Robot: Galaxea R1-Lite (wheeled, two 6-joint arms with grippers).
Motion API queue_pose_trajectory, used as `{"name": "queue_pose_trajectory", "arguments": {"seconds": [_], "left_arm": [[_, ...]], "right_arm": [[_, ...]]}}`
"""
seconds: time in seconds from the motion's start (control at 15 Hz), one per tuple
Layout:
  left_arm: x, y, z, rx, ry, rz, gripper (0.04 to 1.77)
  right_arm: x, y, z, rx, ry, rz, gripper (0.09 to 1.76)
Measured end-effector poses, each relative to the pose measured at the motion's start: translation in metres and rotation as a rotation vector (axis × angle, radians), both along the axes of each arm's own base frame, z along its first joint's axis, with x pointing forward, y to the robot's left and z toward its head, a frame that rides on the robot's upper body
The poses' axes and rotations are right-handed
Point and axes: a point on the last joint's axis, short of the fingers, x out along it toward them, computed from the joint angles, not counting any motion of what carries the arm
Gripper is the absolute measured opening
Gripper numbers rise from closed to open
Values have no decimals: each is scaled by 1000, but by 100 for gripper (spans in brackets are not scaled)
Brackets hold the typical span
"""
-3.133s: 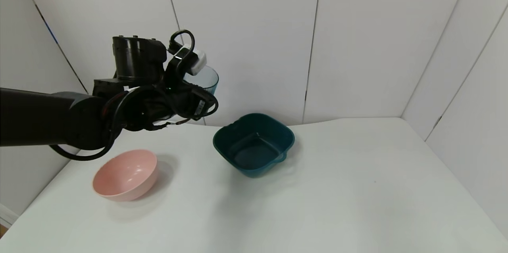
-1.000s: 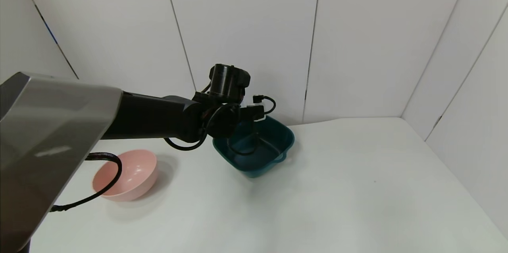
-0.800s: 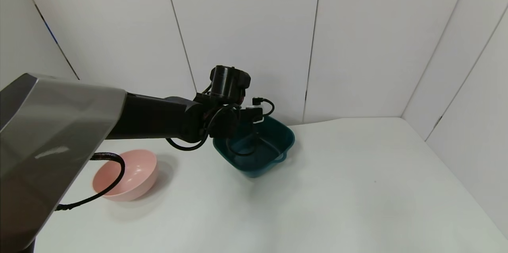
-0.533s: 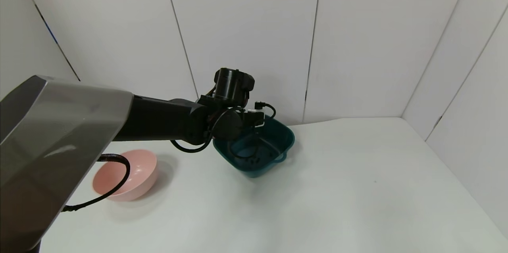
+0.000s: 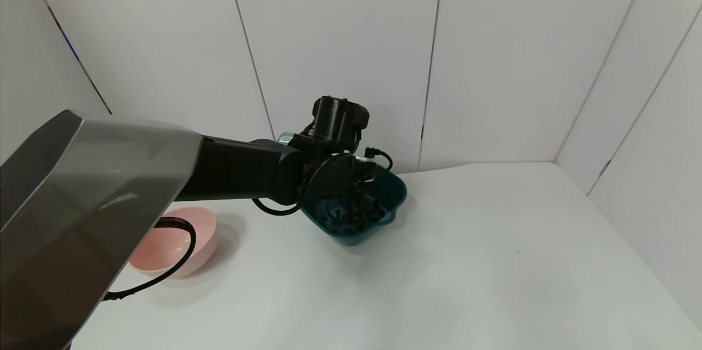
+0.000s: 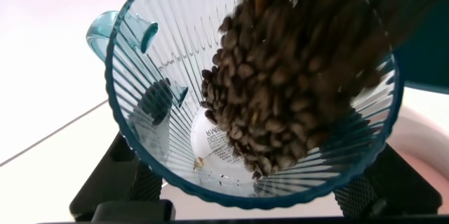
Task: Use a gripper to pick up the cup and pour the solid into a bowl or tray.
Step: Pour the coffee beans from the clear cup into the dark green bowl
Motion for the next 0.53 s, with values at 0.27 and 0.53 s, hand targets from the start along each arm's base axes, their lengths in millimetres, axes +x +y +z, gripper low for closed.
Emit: {"name": "queue_pose_trajectory", "arguments": {"seconds": [0.27,0.53], "left_arm": [[-2,-6,-3,38,3,18,129],[-3,-10,-6,52,9,14,129]], "right_arm": [[0,0,0,0,0,0,171],[0,0,0,0,0,0,171]]}}
